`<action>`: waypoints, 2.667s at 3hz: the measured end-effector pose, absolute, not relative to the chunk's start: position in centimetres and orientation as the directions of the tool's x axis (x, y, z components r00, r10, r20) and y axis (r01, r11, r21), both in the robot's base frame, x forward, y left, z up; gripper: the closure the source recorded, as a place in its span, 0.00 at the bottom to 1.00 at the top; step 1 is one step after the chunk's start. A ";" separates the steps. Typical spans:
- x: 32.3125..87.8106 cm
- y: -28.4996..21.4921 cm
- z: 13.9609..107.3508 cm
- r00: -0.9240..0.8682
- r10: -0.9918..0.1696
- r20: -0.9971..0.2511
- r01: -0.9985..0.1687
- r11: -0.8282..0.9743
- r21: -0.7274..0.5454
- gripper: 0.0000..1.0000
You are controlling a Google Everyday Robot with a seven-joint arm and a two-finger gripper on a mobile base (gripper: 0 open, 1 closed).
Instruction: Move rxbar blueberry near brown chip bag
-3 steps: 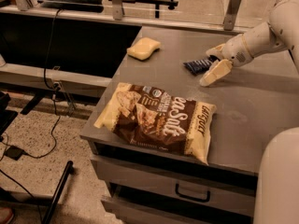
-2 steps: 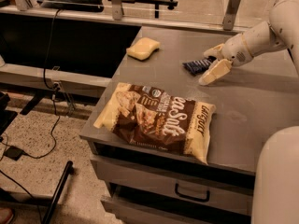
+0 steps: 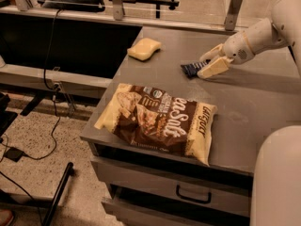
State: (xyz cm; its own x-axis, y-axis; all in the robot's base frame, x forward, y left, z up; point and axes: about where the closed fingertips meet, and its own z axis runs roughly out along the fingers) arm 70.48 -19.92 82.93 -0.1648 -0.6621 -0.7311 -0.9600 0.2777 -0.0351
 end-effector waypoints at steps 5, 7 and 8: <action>68.6 -21.6 86.3 -0.095 -0.590 -0.802 -0.970 0.235 -0.057 1.00; 64.6 -24.1 88.5 -0.093 -0.585 -0.806 -0.971 0.231 -0.056 1.00; 61.2 -24.9 88.2 -0.123 -0.606 -0.786 -0.973 0.230 -0.026 1.00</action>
Offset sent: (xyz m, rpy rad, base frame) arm -0.0059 -0.0003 0.0016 0.0081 -0.0203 0.0812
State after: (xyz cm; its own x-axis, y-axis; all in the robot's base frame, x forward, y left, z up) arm 61.24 -24.92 88.16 -0.1229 -0.6064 -0.7856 -0.9728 0.2302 -0.0255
